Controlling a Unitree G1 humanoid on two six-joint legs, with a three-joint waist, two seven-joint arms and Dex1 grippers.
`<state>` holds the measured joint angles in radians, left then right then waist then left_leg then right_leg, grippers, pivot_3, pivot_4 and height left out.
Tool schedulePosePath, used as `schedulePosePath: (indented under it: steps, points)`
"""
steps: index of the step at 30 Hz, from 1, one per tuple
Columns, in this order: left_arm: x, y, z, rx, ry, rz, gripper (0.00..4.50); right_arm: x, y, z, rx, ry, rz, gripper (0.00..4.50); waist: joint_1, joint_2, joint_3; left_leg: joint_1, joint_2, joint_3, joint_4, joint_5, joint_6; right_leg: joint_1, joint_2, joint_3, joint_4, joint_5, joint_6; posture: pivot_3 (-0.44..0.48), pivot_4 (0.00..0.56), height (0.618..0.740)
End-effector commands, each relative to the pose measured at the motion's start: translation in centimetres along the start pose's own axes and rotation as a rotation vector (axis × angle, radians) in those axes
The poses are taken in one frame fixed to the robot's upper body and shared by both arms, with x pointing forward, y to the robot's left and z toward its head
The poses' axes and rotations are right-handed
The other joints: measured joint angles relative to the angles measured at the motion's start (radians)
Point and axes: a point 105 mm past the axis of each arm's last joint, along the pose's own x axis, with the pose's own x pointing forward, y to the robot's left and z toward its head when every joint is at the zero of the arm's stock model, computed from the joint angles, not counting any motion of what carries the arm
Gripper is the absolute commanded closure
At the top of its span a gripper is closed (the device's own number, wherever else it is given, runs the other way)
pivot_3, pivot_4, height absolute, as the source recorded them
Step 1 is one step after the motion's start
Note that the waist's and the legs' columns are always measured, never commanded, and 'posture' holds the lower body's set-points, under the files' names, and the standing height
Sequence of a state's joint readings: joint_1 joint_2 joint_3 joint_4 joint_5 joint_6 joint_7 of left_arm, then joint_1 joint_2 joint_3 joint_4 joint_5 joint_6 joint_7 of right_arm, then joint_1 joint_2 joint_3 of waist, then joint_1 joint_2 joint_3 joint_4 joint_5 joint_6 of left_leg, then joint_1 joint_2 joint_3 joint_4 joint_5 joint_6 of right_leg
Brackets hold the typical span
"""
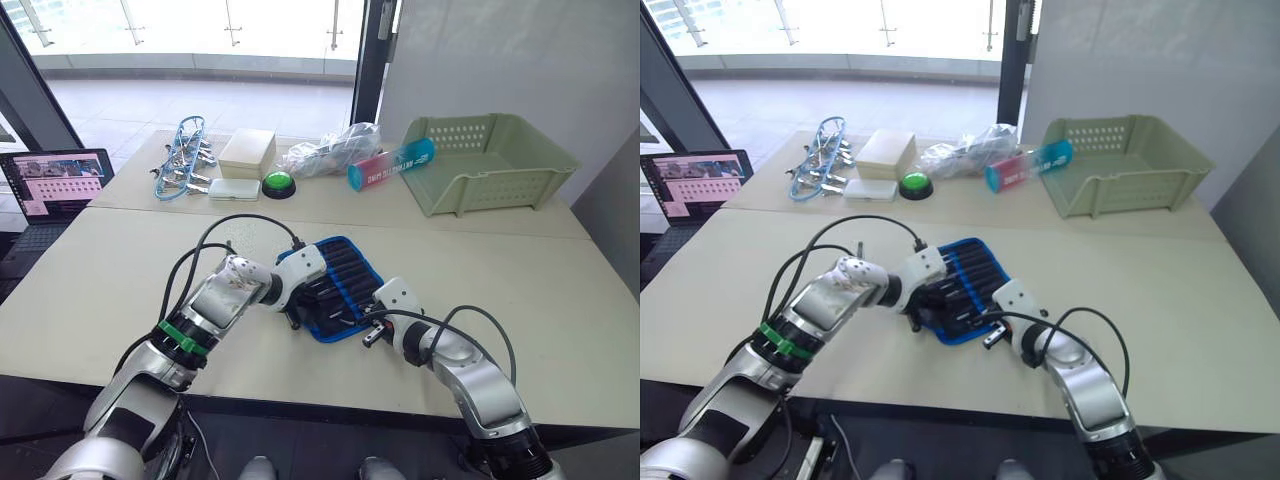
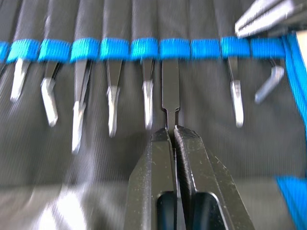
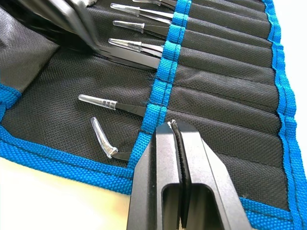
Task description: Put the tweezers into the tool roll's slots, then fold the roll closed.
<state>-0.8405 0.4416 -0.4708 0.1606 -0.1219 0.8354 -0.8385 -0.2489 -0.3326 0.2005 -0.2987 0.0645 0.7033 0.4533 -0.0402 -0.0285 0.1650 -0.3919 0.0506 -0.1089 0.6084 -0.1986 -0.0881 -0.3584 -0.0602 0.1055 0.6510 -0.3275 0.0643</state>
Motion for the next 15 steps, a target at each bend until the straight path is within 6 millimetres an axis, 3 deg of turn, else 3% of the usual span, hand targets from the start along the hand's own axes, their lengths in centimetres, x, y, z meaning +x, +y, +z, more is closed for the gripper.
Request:
schedulePosePath:
  steps: [1,9,15]
  points:
    - [0.7,0.3,2.4,0.021,-0.074,0.014,4.43,-0.1,1.0,-3.0,0.061,0.119,0.039,4.50,0.000,0.000,0.000,0.000,0.000,0.000,0.000,0.000,0.000,0.000,0.000,0.000,0.000,0.000,0.000,0.000,0.150,0.740]
    - [3.0,0.5,2.7,0.004,-0.093,0.010,4.43,-0.2,1.5,-3.1,0.070,0.133,0.063,4.50,0.009,0.000,0.000,0.000,-0.001,0.000,0.001,0.000,0.001,0.002,0.000,0.000,-0.001,0.000,0.000,0.000,0.150,0.740]
    - [2.4,0.7,2.7,0.003,-0.102,0.000,4.43,-0.4,1.6,-3.2,0.074,0.137,0.067,4.50,0.017,0.000,0.000,0.002,-0.001,0.000,0.003,0.000,0.001,0.005,-0.001,0.000,-0.001,0.001,0.001,0.000,0.150,0.740]
